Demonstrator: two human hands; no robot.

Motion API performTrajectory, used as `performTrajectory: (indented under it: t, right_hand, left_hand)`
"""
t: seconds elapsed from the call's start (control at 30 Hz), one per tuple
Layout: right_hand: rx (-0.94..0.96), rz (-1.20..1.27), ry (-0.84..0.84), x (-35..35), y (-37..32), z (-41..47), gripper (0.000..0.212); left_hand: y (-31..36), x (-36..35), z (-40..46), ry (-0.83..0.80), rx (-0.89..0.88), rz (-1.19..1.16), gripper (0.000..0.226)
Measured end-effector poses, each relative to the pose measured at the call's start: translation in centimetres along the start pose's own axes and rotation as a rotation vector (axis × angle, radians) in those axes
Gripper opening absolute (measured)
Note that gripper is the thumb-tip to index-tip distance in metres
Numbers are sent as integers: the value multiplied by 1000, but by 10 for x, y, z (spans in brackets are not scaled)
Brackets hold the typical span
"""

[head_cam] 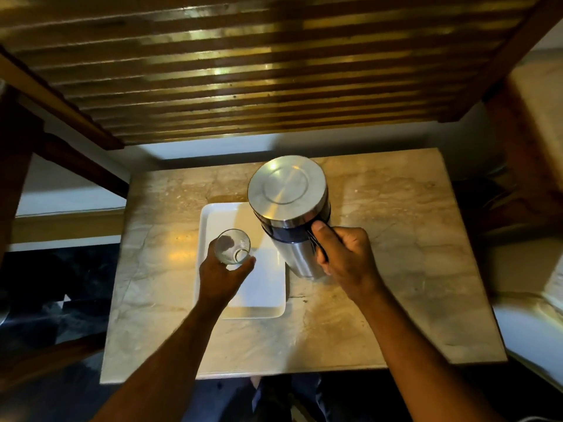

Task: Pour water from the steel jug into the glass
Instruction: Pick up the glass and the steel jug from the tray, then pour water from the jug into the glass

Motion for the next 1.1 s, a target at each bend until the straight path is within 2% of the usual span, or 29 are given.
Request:
performTrajectory:
  t: [0.23,0.4,0.5,0.63,0.77,0.9,1.1]
  right_hand:
    - [-5,32,48,19,-30,1,49]
    - [57,54,53,48,-113,-19,49]
    - [103,35,3,63,-187,-29,50]
    - [205,73,-32,96,-328,-48,52]
    - [322,-13,-42,119,-475,-65,58]
    - [468,-144,-43,130,-598,-83,51]
    - [612,-281,17,132,-711,-106,52]
  left_hand:
    - [71,12,15,23,-59,-27,65]
    - [162,36,9,20,-155,-43,57]
    - [222,54,-2,0,-207,-91,58]
    - [327,96,-33,39,-305,-174,46]
    - [429,135,-49,61,-375,-224,39]
    - [533,166,-57,56,-496,-260,50]
    - [638,209,-82,74,-660,-216,56]
Point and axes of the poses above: each hand's wrist, its own z-axis towards the middle knuckle, its own x-axis out of the back of the hand, y = z × x, the point moved 10 cm from there along z, towards the middle knuckle, and after that the axes turned 15 degrees about -z, right-handed, at the moved point
